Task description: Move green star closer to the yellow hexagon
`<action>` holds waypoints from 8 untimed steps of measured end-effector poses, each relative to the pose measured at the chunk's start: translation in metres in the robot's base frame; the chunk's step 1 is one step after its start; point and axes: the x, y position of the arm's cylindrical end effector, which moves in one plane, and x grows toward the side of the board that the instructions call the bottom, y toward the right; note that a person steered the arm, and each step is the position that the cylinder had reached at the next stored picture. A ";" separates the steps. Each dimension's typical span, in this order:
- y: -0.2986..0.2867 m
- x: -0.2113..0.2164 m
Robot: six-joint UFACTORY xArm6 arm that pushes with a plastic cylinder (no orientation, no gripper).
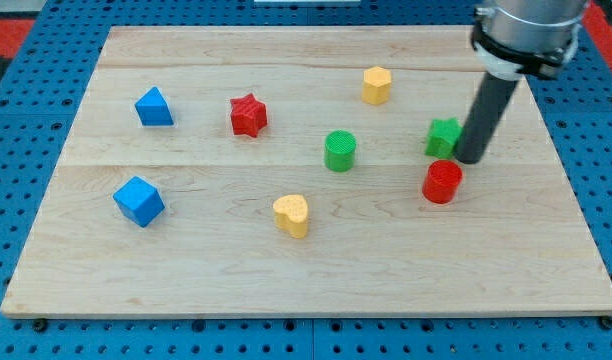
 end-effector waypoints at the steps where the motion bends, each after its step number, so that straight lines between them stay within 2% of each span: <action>1: -0.015 -0.031; 5: -0.017 -0.046; 6: -0.020 -0.022; 7: -0.049 -0.023; 8: -0.066 -0.043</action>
